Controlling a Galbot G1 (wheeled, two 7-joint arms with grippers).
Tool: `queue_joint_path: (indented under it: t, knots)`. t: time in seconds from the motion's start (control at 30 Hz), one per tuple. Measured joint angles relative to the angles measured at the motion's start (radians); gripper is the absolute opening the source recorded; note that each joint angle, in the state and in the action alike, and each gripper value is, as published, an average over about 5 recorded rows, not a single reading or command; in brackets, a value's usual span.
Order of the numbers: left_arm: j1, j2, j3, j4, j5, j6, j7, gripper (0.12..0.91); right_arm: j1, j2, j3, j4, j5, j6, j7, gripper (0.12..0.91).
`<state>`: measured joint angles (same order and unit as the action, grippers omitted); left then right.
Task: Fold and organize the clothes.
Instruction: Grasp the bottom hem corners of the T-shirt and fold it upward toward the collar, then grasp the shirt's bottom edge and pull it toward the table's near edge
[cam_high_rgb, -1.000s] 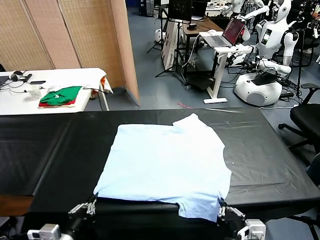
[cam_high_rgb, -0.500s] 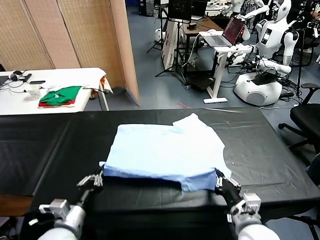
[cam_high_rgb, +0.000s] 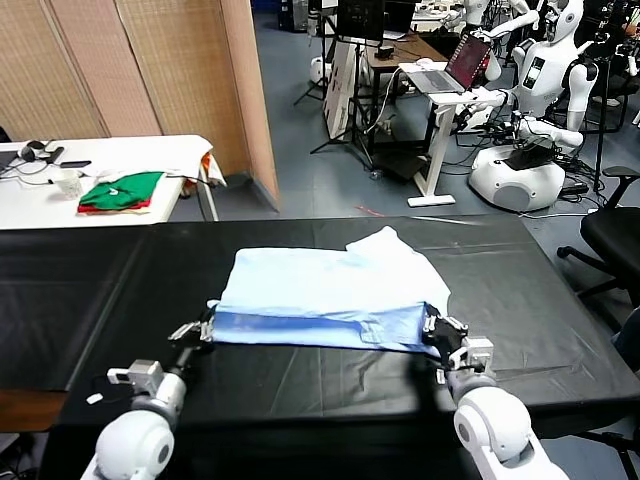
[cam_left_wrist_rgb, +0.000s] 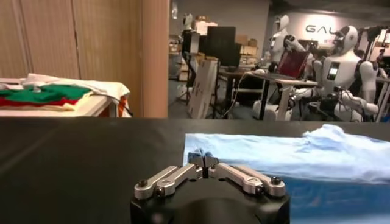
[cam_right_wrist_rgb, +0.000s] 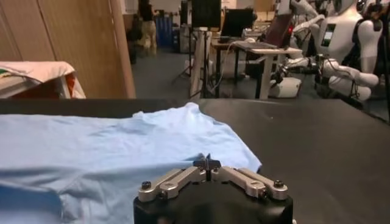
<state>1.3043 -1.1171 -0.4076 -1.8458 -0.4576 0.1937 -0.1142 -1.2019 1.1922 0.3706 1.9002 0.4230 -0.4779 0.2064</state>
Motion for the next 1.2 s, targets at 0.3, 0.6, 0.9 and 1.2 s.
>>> queue_joint_path:
  t: [0.3,0.6,0.9,1.2]
  knots:
    - [0.009,-0.003,-0.003,-0.013,0.014,0.006,0.001,0.536,-0.103,-0.01,0.06,0.121,-0.045,-0.085,-0.081,0.821]
    - [0.118,0.007,-0.042,-0.104,-0.014,0.072,0.005,0.903,-0.252,-0.036,0.163,0.191,-0.015,-0.055,-0.105,0.906]
    - [0.165,0.012,-0.062,-0.124,-0.022,0.091,0.002,0.907,-0.279,-0.051,0.217,0.167,0.035,-0.042,-0.118,0.83]
    - [0.164,0.01,-0.059,-0.115,-0.022,0.088,0.009,0.865,-0.28,-0.038,0.213,0.147,0.032,-0.04,-0.12,0.488]
